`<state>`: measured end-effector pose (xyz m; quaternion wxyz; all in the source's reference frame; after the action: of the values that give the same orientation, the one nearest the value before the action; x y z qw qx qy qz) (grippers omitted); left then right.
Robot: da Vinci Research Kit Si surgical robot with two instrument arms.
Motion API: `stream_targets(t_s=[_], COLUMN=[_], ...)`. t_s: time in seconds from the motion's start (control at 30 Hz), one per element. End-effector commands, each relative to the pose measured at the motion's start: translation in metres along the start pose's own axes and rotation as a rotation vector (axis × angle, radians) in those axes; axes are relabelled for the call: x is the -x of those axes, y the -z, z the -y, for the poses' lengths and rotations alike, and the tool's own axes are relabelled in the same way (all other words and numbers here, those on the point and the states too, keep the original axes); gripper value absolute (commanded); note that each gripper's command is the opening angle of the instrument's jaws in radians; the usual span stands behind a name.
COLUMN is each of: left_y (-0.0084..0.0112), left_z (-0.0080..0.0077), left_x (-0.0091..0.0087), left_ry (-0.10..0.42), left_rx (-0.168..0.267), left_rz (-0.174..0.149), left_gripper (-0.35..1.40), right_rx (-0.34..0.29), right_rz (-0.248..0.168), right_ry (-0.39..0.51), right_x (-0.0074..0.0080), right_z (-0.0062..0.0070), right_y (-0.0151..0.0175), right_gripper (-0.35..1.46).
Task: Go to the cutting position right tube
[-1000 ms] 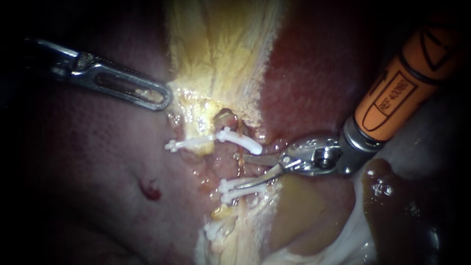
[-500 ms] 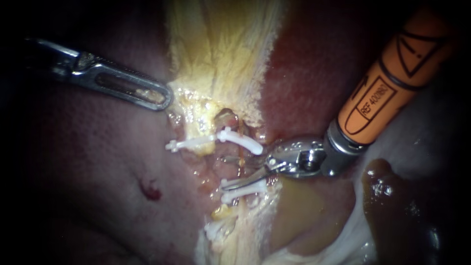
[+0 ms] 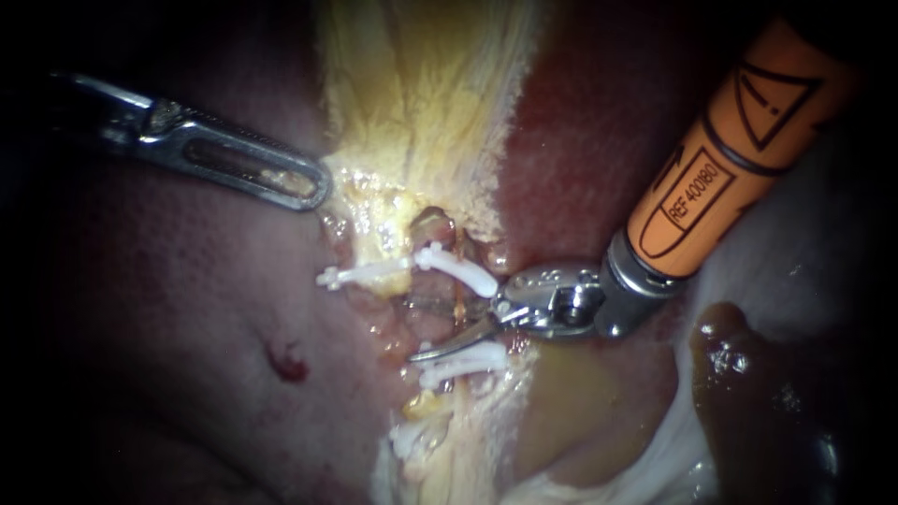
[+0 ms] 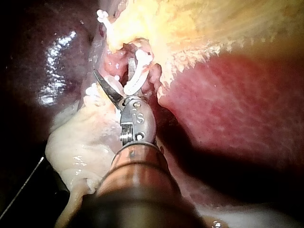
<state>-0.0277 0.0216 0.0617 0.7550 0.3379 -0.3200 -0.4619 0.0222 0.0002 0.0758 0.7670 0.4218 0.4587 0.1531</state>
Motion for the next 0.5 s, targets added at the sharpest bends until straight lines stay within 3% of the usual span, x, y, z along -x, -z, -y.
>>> stream_targets(t_s=[0.03, 0.17, 0.5], left_y=[0.0000, 0.0000, 0.0000], left_z=[0.0000, 0.0000, -0.0002], left_x=[0.0000, 0.0000, 0.0000], left_ry=[0.000, 0.000, -0.001], left_rx=[0.000, 0.000, -0.001], left_rz=[0.000, 0.000, -0.001], left_gripper=[-0.35, -0.35, -0.35], right_rx=[-0.003, -0.019, -0.066], right_rz=[-0.004, -0.013, 0.001], right_ry=[0.014, 0.066, 0.291], right_x=[0.0001, 0.0001, -0.0002], right_z=[-0.0001, 0.0001, 0.0015], right_y=[0.0001, 0.0004, 0.0011], right_gripper=[1.43, 1.43, 1.21])
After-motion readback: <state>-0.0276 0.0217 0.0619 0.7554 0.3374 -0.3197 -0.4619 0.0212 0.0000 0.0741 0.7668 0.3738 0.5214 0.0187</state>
